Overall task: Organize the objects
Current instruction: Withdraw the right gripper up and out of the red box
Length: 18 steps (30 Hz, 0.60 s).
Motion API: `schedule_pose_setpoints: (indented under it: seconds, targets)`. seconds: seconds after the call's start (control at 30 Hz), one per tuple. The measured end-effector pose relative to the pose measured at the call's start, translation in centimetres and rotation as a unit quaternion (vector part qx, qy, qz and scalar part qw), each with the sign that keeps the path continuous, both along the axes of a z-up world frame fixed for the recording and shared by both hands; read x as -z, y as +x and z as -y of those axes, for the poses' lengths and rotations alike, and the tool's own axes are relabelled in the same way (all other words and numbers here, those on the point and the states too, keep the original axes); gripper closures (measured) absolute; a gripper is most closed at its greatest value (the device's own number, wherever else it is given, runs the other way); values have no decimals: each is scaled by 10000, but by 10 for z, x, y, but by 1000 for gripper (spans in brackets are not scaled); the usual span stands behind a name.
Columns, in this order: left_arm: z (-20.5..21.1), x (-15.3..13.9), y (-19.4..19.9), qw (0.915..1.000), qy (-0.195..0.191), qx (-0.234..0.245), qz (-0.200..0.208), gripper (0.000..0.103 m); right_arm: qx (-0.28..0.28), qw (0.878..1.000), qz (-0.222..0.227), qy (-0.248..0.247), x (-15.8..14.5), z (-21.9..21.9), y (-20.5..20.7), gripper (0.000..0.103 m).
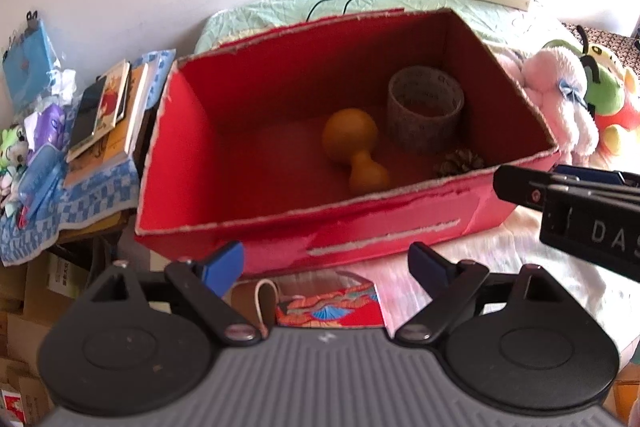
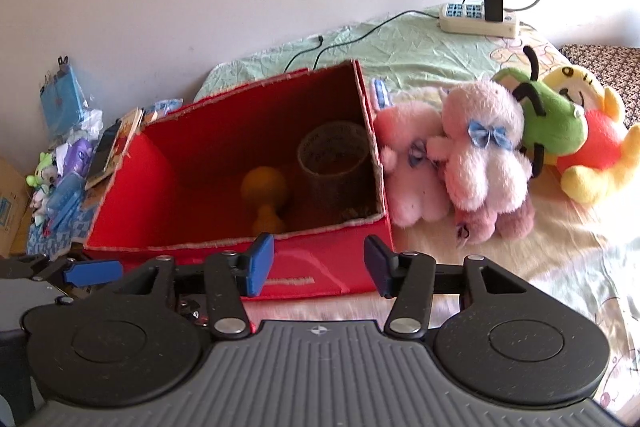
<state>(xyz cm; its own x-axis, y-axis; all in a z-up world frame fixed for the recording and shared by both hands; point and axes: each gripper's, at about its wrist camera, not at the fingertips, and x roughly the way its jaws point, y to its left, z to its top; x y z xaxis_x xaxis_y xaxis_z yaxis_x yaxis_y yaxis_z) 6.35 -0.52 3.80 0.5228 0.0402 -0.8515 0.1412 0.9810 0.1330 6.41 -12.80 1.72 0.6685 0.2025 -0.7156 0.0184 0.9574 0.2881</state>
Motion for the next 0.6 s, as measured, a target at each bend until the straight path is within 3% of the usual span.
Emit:
schedule_pose_setpoints:
  seconds: [0.23, 0.6]
  targets:
    - [6, 9, -4, 9996, 42, -211, -179, 13, -276, 9988, -350, 182, 12, 4, 1, 50]
    - [31, 20, -15, 9975, 92, -537, -449, 11, -420, 9960, -783, 45, 23, 30, -3, 50]
